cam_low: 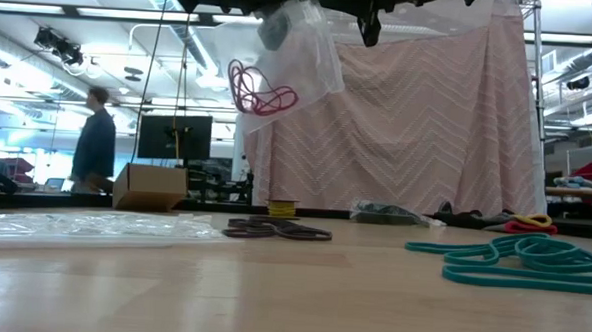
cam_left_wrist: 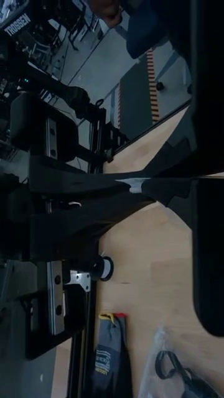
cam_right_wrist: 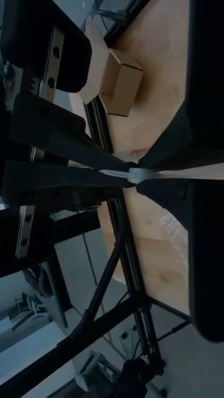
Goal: Sort rubber bands
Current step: Close the transparent zip bag
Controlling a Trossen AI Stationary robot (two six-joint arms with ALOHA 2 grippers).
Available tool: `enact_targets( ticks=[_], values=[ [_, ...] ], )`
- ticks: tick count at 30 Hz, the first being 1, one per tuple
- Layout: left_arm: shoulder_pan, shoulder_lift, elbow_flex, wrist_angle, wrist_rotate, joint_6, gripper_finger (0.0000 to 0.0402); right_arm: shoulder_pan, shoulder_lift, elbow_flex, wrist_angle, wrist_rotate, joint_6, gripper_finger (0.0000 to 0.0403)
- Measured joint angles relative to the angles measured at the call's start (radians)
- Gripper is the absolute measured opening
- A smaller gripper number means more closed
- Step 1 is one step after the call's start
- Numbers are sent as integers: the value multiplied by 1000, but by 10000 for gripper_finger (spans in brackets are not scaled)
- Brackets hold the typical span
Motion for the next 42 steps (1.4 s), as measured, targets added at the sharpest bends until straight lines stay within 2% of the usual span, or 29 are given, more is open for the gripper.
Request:
enact_targets(
  ticks=[21, 31, 36, 42],
  values=[
    [1, 2, -1, 60, 17, -28, 0, 1, 7, -6, -57, 5, 3, 1],
    [51, -43, 21, 196, 78, -133, 0, 1, 19, -10, -127, 20, 15, 3],
    [61, -48, 95, 145, 102, -126, 0, 1, 19, -10, -113, 23, 8, 2],
    [61, -45, 111, -78, 80, -20, 0, -6, -14, -9, -54, 31, -41, 10]
  ],
)
